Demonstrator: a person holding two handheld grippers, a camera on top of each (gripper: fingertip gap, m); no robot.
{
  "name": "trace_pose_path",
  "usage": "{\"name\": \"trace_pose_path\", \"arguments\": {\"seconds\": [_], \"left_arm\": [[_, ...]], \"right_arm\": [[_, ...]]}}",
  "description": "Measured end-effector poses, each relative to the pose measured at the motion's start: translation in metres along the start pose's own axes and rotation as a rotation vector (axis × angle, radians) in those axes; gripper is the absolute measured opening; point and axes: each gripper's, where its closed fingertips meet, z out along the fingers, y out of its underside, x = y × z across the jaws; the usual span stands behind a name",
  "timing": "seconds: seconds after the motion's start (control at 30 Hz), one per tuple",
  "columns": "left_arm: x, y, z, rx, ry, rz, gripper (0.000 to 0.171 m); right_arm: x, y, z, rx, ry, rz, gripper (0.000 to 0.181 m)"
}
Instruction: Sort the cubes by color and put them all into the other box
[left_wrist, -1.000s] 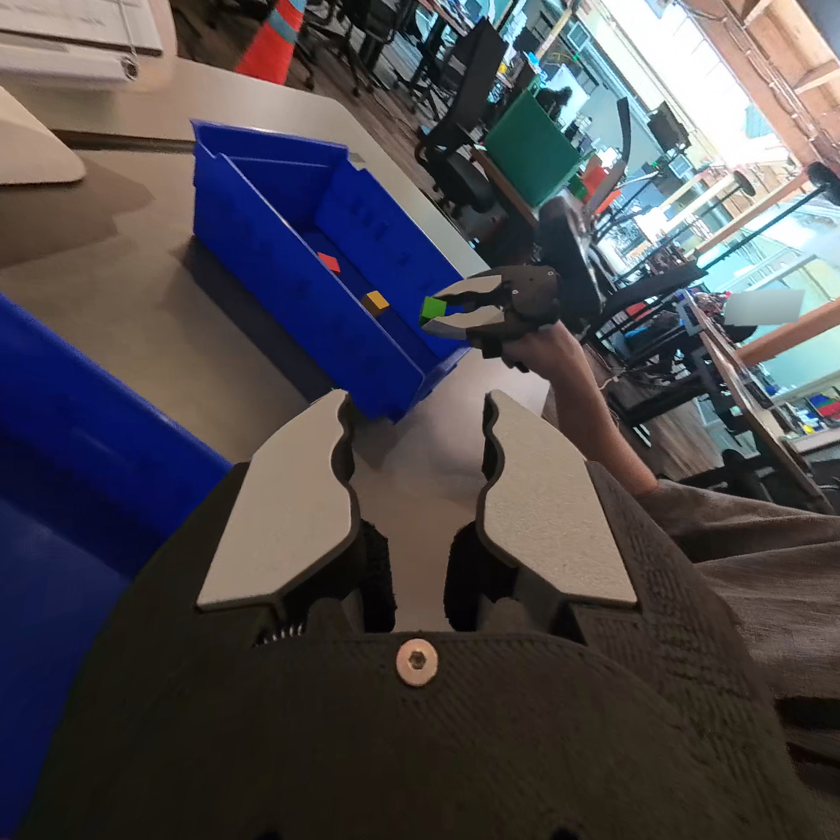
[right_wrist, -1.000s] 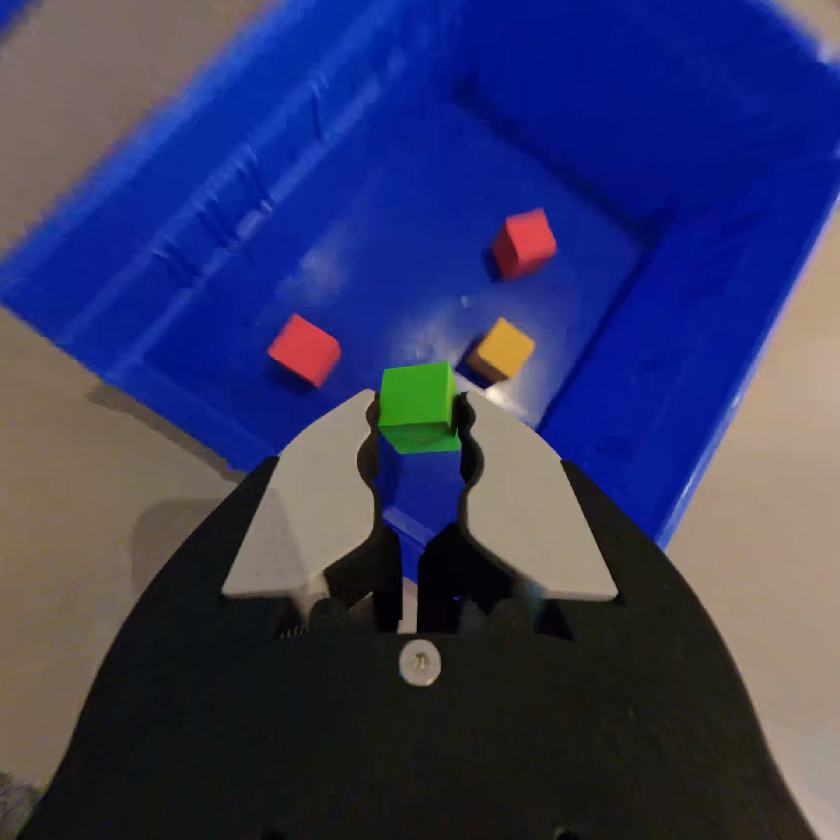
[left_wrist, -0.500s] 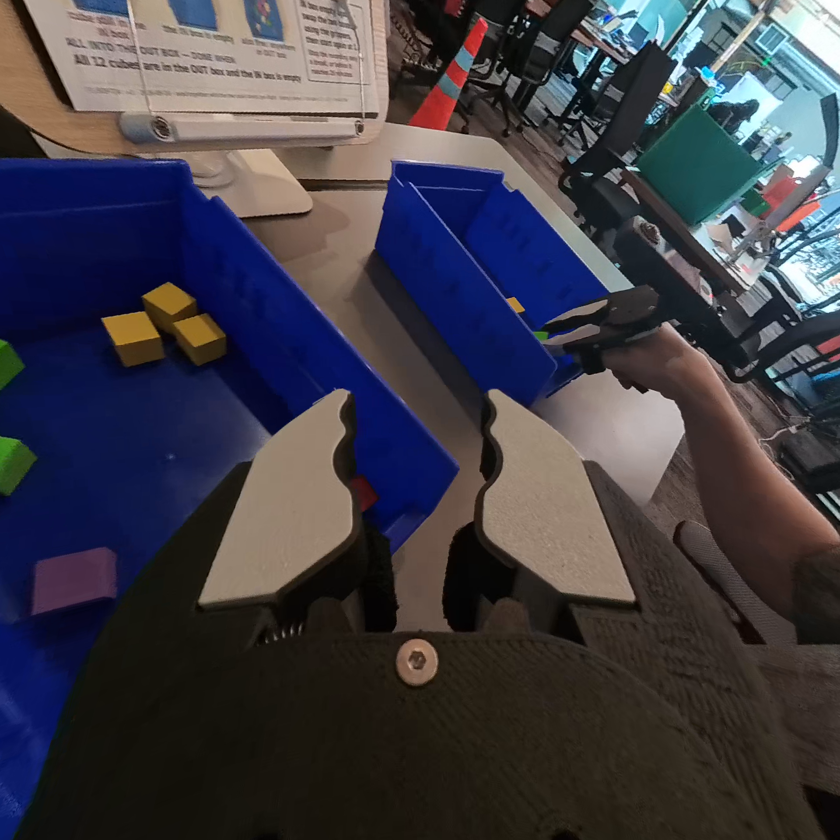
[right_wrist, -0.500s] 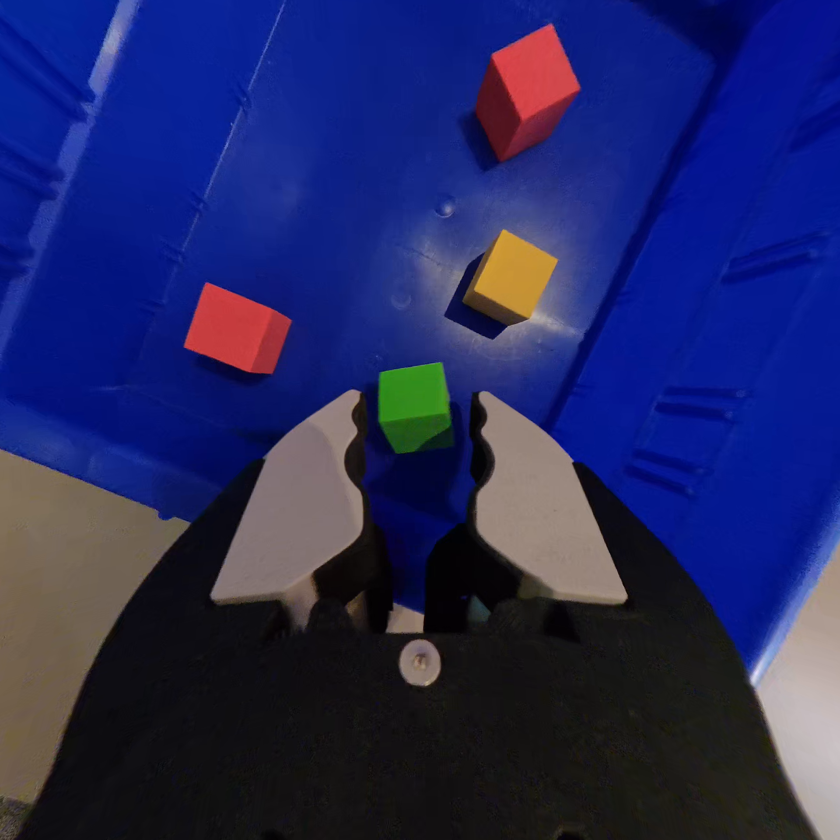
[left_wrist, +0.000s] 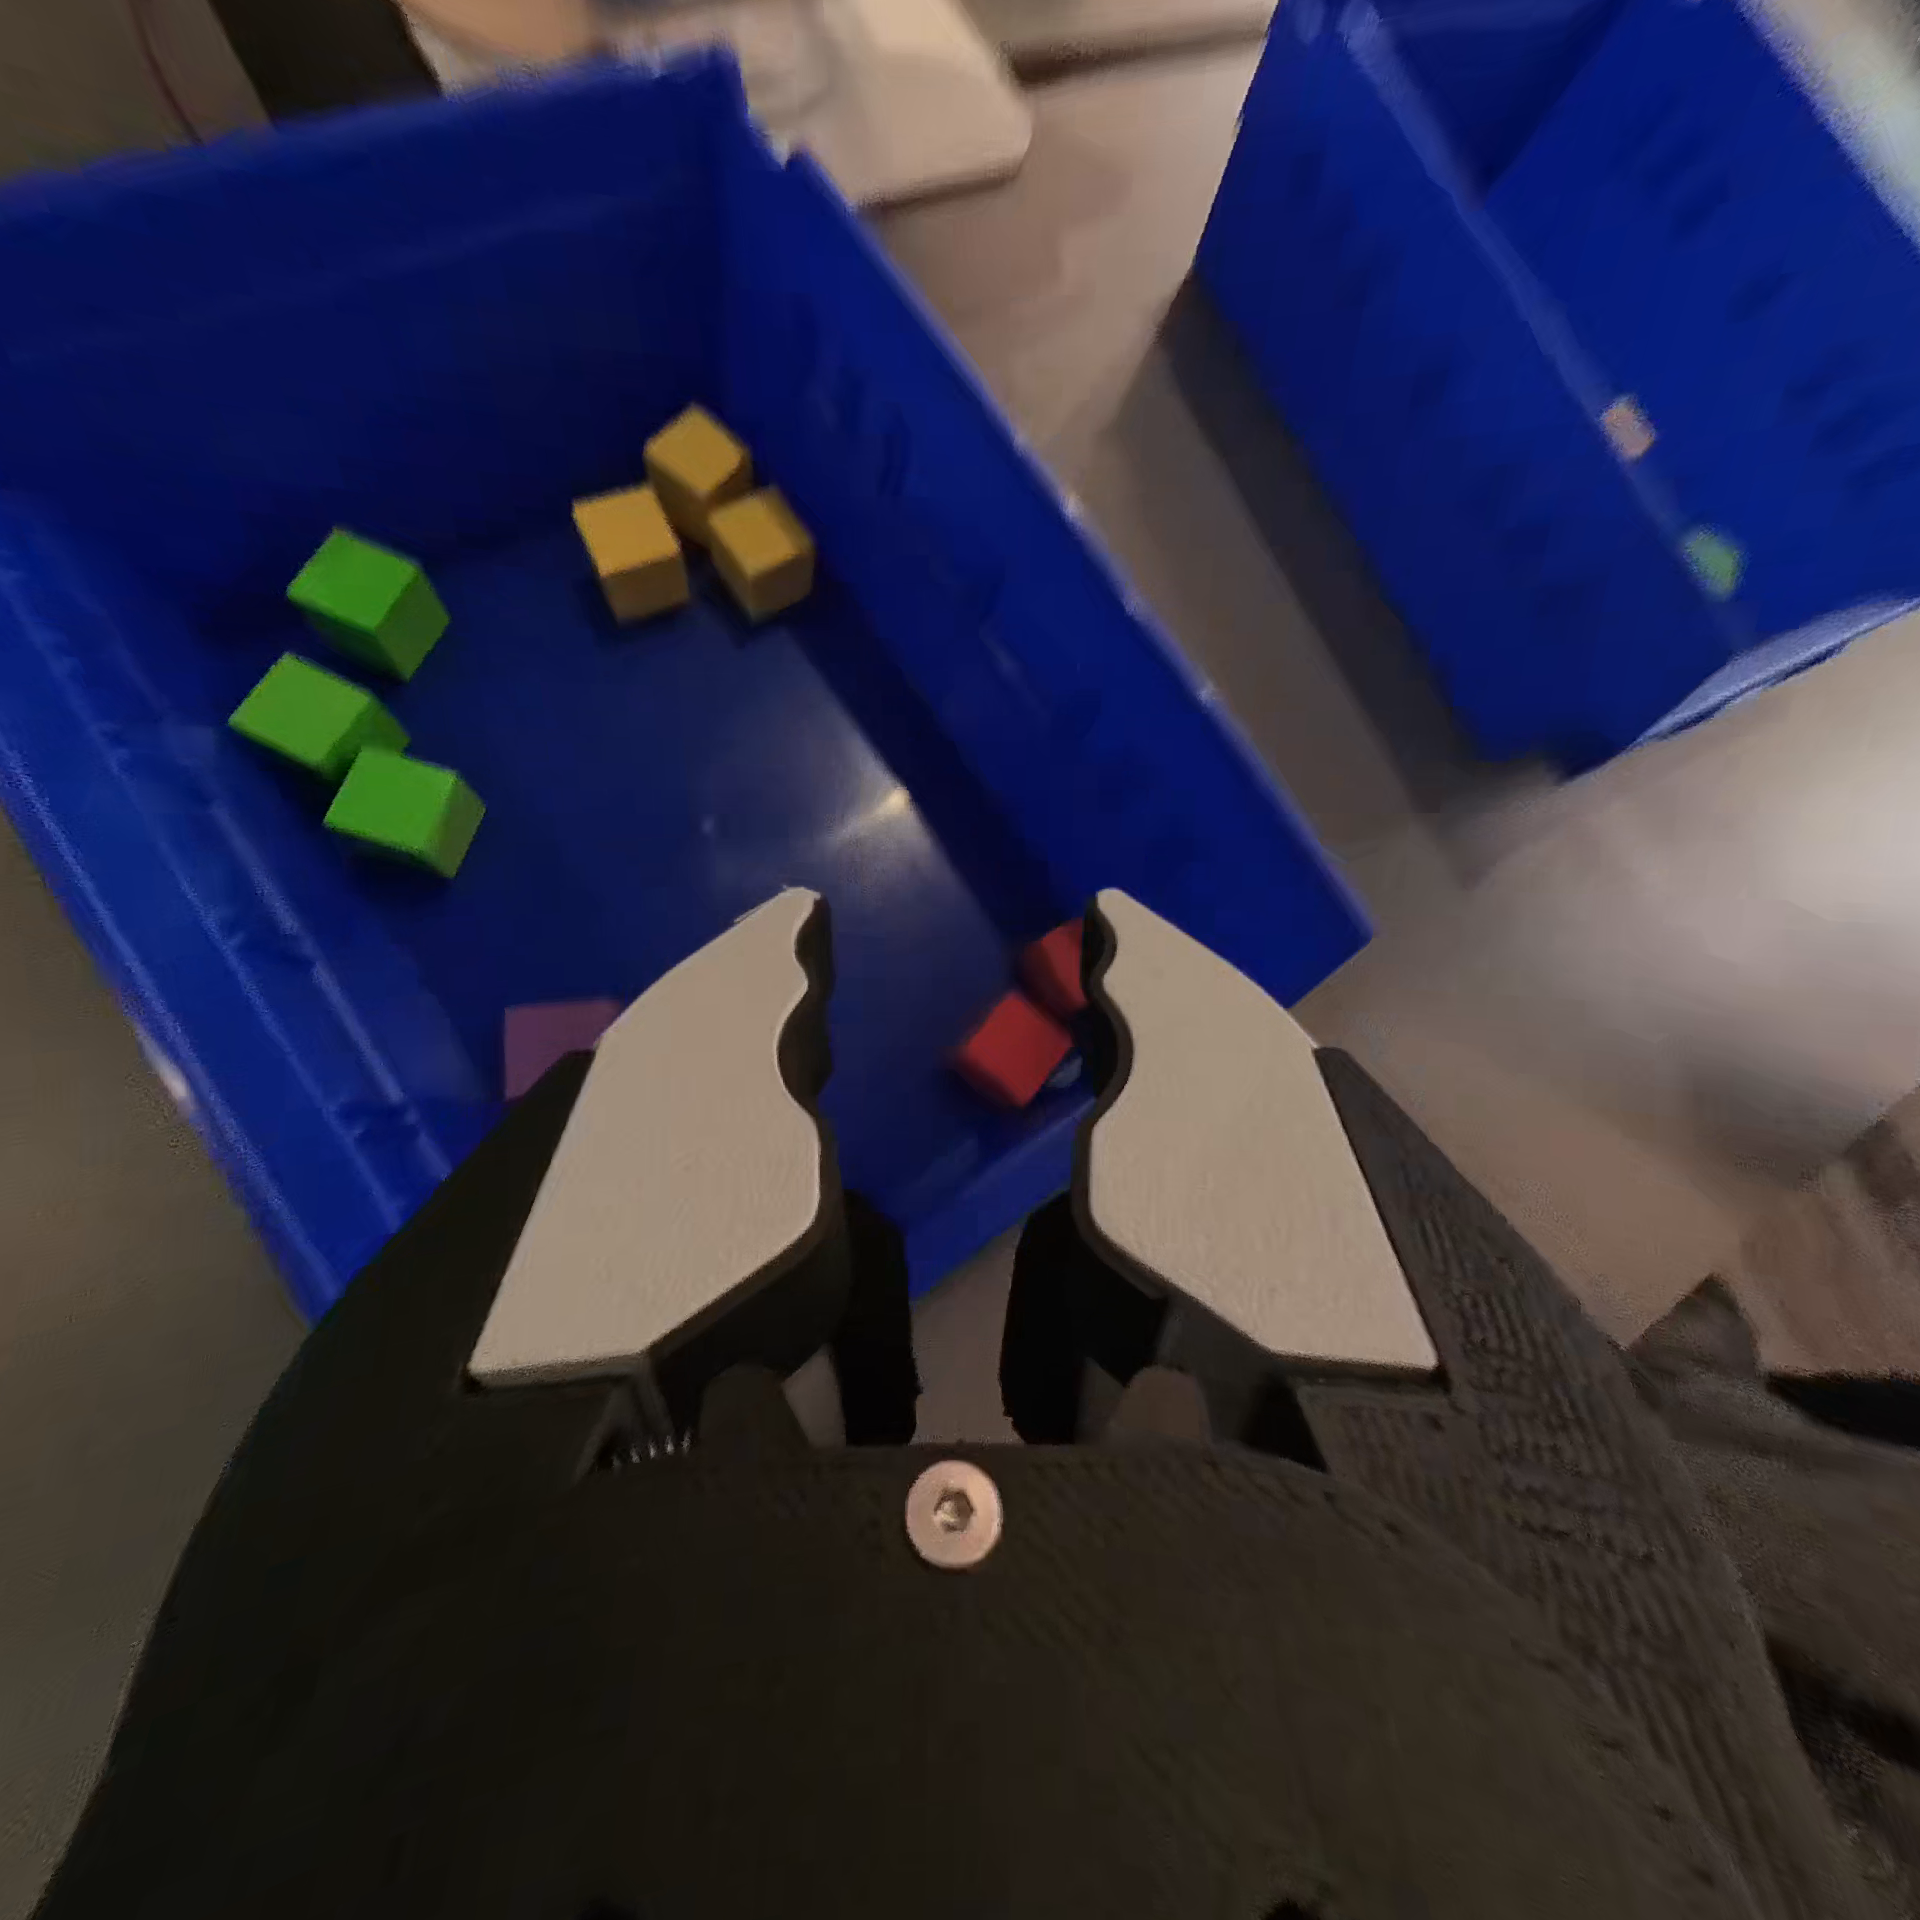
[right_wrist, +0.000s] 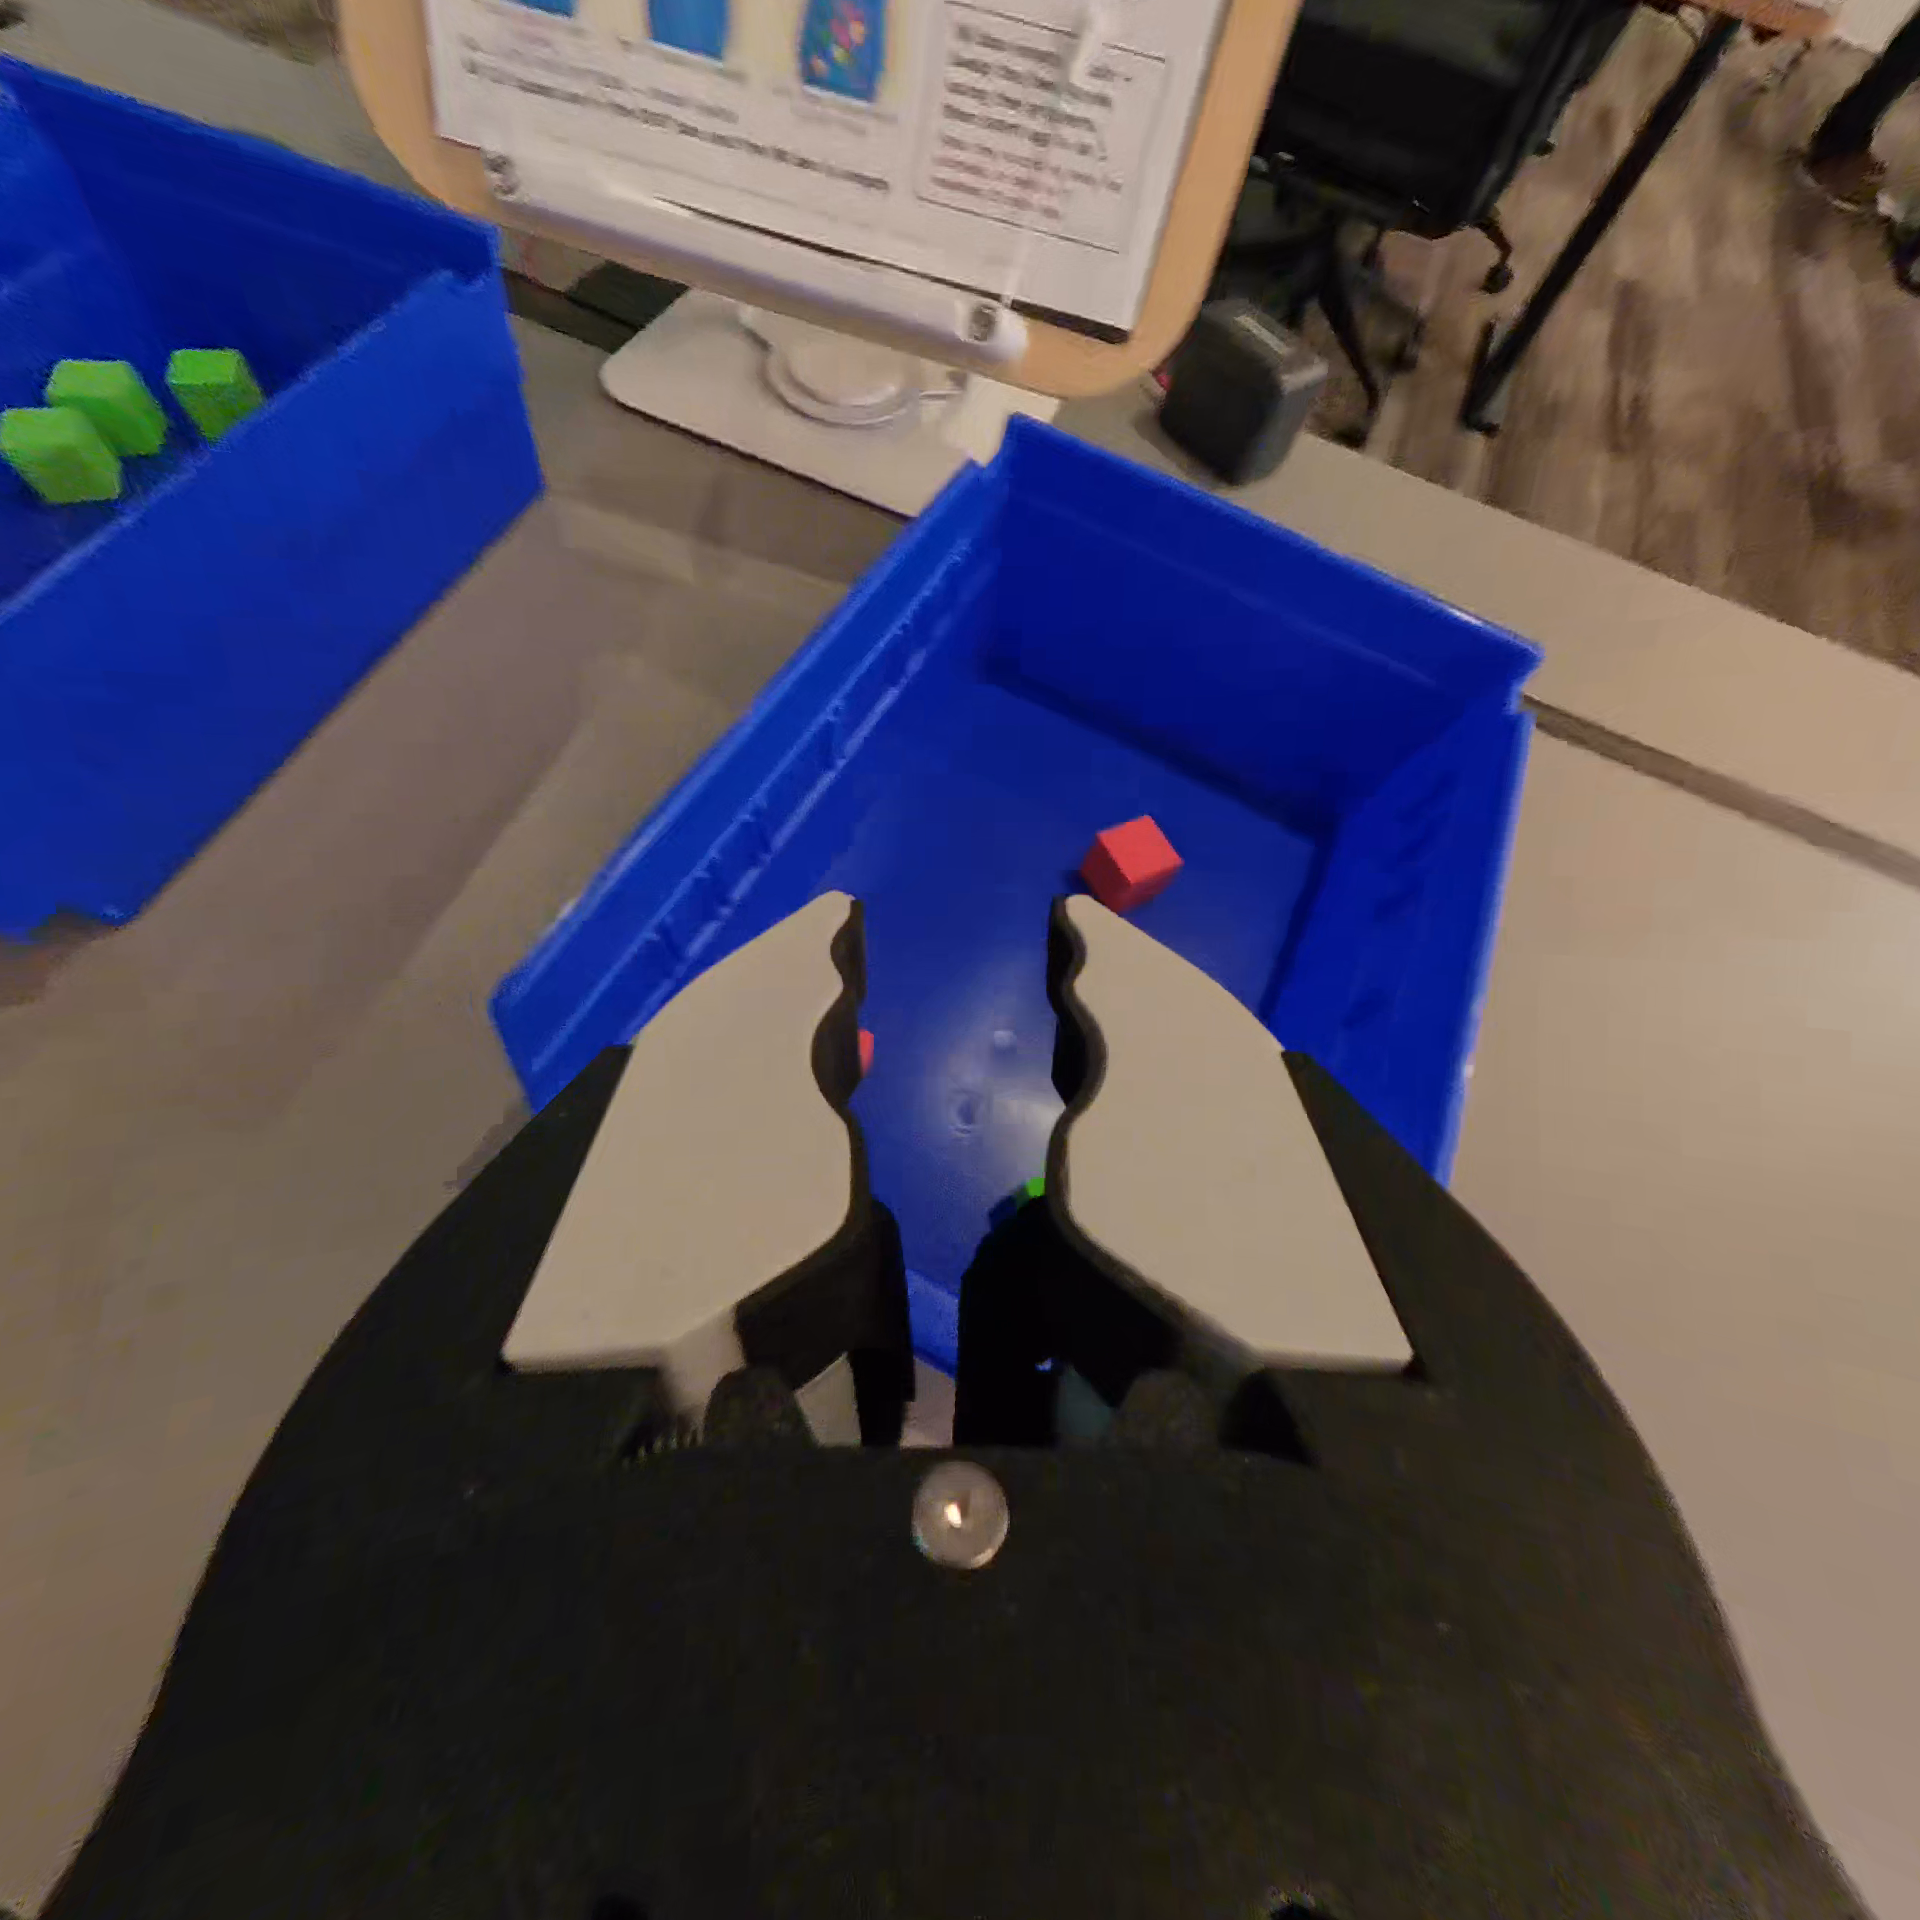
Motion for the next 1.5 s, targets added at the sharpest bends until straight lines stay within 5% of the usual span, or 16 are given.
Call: {"name": "trace_pose_path", "arguments": {"seconds": [0.2, 0.3, 0.83, 0.97, 1.1, 1.33, 1.5], "left_arm": [[-0.039, 0.055, 0.014, -0.427, -0.245, 0.034, 0.037], [-0.061, 0.07, 0.017, -0.525, -0.352, 0.018, 0.036], [-0.078, 0.103, 0.036, -0.693, -0.463, -0.124, 0.04], [-0.078, 0.1, 0.042, -0.653, -0.447, -0.121, 0.036], [-0.054, 0.074, 0.045, -0.508, -0.305, -0.121, 0.035], [0.094, -0.018, 0.007, -0.072, 0.584, -0.197, 0.034], [0.16, -0.024, -0.019, -0.026, 0.881, -0.167, 0.034]], "right_arm": [[-0.029, -0.004, 0.005, -0.001, -0.068, -0.07, 0.033], [-0.037, -0.002, 0.007, -0.004, -0.093, -0.083, 0.032], [-0.045, -0.024, -0.014, 0.105, -0.137, -0.132, 0.029], [-0.044, -0.029, -0.022, 0.131, -0.133, -0.136, 0.028], [-0.052, -0.029, -0.022, 0.132, -0.153, -0.154, 0.028], [-0.148, -0.038, -0.018, 0.353, -0.447, -0.349, 0.036], [-0.192, -0.045, -0.025, 0.518, -0.422, -0.557, 0.044]]}}
